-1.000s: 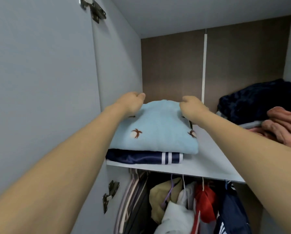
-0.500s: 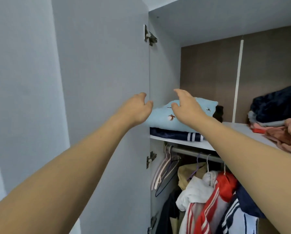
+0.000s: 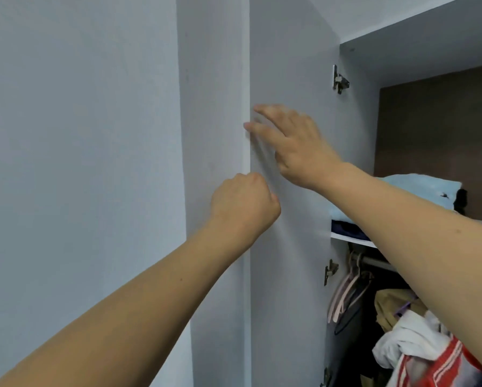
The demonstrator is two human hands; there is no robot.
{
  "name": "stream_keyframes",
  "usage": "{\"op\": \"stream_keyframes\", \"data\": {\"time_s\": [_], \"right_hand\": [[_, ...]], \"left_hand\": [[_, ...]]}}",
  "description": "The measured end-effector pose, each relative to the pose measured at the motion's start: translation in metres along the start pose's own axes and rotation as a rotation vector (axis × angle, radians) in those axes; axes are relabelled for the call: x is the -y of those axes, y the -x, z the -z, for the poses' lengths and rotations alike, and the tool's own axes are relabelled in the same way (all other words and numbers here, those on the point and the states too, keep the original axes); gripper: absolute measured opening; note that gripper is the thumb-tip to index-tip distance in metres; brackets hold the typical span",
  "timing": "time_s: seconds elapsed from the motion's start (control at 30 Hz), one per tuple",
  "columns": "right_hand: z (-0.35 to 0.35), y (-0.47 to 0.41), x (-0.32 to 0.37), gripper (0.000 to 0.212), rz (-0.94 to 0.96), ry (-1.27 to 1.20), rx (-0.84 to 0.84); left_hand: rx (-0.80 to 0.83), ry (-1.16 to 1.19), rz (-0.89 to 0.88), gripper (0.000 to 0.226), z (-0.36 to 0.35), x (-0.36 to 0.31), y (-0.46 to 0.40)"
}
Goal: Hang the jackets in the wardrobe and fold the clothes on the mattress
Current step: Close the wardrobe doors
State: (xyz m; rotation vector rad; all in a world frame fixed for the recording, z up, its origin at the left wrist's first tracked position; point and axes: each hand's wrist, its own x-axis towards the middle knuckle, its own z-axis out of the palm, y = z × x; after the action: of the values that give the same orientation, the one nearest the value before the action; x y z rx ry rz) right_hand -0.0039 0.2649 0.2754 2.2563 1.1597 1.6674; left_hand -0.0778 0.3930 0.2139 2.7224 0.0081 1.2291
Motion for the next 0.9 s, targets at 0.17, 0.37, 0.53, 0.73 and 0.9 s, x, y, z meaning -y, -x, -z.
{"op": "stream_keyframes", "data": {"time_s": [0.17, 0.37, 0.53, 0.73, 0.9], "right_hand": [[-0.008, -0.015, 0.013, 0.049, 0.094, 0.233, 0.018], [0.02, -0.015, 0.01, 0.038, 0.126, 0.293, 0.06], [0.059, 0.014, -0.024, 0.041, 0.162, 0.244, 0.071], [0.106, 0.083, -0.086, 0.031, 0.175, 0.25, -0.04], [0.135, 0.154, -0.138, 0.033, 0.035, 0.357, 0.007]], "left_hand": [[-0.043, 0.109, 0.066, 0.012, -0.012, 0.013, 0.006], [-0.066, 0.197, 0.023, 0.01, -0.021, 0.004, 0.016], [-0.167, 0.327, -0.12, 0.019, -0.021, -0.025, 0.034], [0.062, 0.734, -0.137, 0.041, -0.031, -0.1, 0.044], [0.359, 0.95, -0.023, 0.112, -0.063, -0.175, 0.03]]}}
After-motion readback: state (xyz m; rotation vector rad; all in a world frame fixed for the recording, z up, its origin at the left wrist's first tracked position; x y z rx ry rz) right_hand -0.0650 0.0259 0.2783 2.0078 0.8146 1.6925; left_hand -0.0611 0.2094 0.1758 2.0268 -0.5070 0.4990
